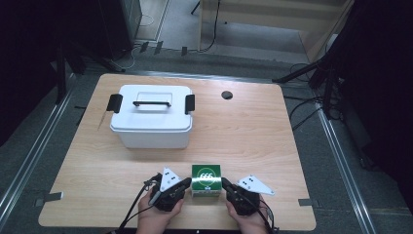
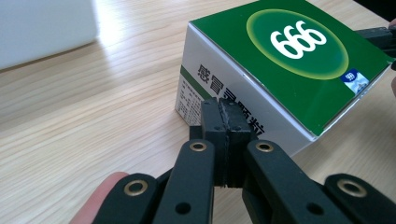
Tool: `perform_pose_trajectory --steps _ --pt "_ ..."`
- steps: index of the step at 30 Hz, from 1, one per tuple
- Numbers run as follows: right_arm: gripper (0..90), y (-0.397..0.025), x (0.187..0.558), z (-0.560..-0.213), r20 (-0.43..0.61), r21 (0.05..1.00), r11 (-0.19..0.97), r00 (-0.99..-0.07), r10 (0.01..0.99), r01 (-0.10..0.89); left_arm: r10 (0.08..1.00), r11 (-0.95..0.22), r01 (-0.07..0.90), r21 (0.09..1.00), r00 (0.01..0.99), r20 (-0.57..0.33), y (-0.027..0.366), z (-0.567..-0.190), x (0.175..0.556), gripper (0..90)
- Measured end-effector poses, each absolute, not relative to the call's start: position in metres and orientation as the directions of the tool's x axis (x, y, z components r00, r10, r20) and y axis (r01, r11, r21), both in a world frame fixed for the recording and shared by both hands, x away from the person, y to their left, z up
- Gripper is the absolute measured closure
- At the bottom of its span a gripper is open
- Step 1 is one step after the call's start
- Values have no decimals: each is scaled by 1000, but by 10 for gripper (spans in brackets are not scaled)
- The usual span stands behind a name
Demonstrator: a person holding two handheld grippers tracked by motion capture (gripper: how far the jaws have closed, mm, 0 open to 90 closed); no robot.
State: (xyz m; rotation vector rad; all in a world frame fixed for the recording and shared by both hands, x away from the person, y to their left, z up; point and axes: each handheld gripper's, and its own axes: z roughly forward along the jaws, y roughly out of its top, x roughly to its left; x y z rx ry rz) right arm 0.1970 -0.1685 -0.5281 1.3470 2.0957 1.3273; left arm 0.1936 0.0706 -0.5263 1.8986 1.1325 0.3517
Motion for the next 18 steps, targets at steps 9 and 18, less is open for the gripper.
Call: perform_pose_trajectory --steps 9,18 --pt "900 -192 192 -529 221 830 90 -471 854 551 808 -214 569 794 560 -184 50 -526 197 900" --pt "900 -214 206 -509 189 856 74 -444 876 512 857 -148 537 830 489 -164 97 -507 202 900"
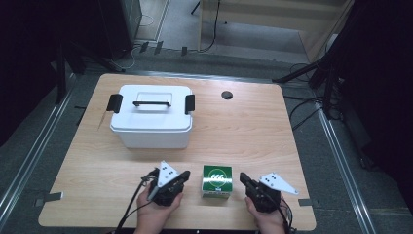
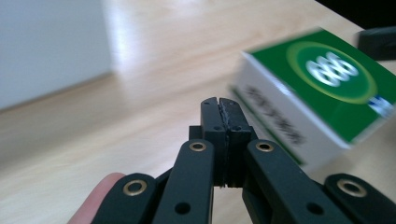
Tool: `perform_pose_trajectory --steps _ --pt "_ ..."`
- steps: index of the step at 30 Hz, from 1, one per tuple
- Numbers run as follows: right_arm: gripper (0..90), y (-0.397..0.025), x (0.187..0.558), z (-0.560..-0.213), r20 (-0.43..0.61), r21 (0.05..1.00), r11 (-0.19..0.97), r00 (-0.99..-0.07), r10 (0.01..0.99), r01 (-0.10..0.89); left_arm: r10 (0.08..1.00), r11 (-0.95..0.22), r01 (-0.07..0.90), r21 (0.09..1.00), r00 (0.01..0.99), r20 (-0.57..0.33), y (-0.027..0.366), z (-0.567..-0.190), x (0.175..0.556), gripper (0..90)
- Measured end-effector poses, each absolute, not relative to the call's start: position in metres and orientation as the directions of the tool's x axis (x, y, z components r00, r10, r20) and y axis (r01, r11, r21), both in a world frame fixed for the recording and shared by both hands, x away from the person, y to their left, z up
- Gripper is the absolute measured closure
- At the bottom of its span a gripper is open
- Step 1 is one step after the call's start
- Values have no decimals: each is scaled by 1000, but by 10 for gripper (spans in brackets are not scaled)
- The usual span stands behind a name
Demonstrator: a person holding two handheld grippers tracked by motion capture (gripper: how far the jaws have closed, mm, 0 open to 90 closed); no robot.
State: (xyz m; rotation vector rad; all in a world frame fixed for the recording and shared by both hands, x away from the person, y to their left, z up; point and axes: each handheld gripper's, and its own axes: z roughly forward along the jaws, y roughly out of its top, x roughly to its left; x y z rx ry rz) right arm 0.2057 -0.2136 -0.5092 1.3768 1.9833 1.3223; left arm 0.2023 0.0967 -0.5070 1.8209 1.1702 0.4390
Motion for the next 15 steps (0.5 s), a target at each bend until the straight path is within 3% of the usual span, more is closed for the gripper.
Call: perform_pose_trajectory --steps 9,15 --pt "900 -187 258 -462 93 900 165 -546 833 404 927 -47 533 845 337 -162 180 -491 218 900" --pt "900 -162 295 -459 48 888 240 -599 799 392 967 -1 538 843 217 -137 240 -488 230 900"
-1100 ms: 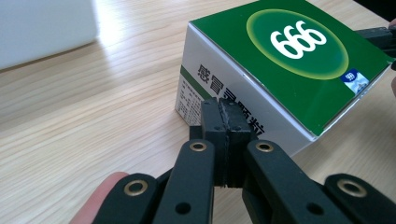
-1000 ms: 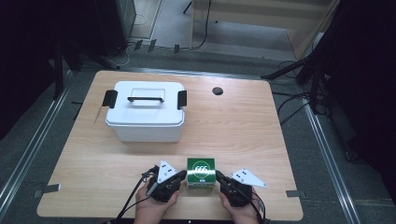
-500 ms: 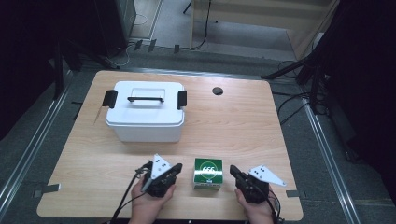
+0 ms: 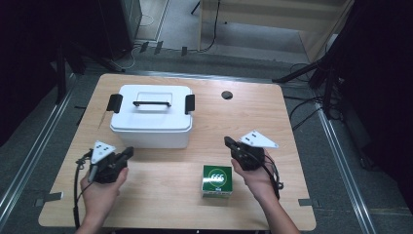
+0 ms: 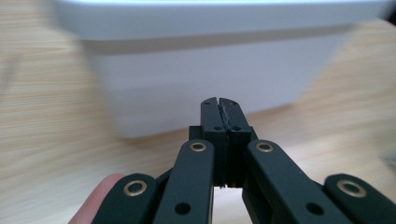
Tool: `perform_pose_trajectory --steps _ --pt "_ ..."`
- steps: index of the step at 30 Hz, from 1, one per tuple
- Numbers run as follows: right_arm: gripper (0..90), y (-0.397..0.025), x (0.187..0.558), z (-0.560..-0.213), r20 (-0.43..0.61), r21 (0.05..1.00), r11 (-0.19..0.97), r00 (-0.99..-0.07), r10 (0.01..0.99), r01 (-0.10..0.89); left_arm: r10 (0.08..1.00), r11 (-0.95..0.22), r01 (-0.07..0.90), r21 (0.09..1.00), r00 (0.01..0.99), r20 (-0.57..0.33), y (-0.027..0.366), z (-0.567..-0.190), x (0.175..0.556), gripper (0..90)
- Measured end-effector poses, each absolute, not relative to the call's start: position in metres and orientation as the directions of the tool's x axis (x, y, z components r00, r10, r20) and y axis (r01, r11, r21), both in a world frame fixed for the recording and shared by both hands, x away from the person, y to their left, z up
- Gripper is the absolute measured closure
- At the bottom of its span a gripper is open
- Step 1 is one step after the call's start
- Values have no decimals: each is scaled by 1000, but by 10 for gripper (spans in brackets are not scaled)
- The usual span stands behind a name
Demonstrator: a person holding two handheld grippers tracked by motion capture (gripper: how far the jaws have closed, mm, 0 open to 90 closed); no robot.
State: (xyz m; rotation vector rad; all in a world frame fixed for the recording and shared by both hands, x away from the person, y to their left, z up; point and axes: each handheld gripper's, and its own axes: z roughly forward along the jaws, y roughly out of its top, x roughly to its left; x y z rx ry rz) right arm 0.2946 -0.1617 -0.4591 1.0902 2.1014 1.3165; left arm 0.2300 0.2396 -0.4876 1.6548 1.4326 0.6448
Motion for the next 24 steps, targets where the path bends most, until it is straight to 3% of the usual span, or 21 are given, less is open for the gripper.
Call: perform_pose_trajectory --steps 5,10,19,24 --pt "900 -135 329 -465 44 850 312 -647 761 424 982 48 550 834 126 -140 279 -488 248 900" --pt "900 -116 350 -468 31 840 355 -690 723 411 986 69 556 828 87 -141 293 -490 266 900" --pt "900 -88 373 -470 15 818 406 -719 695 408 982 95 556 826 83 -168 300 -488 302 900" --pt "900 -73 384 -472 11 810 417 -722 692 412 977 69 557 828 128 -168 298 -485 316 900"
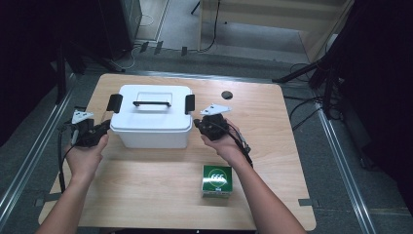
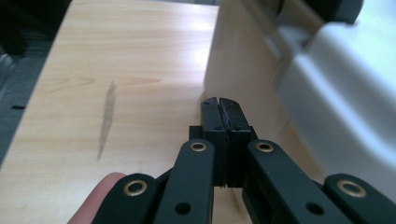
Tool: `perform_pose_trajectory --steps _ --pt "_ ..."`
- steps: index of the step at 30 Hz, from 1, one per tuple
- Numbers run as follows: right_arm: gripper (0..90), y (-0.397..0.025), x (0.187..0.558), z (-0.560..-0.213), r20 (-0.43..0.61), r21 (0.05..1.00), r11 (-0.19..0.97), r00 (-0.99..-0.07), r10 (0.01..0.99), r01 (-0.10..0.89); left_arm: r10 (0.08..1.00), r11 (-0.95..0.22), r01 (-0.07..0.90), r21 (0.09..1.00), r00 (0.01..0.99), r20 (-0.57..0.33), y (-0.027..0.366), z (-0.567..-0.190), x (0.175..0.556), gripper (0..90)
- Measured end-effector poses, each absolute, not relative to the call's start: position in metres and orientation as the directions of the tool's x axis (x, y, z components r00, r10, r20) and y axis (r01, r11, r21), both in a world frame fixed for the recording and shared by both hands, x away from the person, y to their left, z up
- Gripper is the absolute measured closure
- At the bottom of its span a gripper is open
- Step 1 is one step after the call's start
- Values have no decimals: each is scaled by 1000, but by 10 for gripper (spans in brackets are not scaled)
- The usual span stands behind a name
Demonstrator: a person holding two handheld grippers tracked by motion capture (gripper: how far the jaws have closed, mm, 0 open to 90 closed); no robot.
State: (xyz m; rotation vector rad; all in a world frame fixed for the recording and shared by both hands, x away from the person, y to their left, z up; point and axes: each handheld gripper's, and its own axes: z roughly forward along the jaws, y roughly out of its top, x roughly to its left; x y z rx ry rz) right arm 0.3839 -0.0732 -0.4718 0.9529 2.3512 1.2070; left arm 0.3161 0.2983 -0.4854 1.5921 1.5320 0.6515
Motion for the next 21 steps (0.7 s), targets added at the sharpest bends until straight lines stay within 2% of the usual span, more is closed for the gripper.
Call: perform_pose_trajectory --steps 6,21 --pt "900 -64 382 -472 16 812 420 -736 677 405 967 60 551 832 174 -185 294 -484 317 900" --pt "900 -101 362 -472 31 809 401 -713 700 429 953 46 563 825 223 -205 260 -485 301 900"
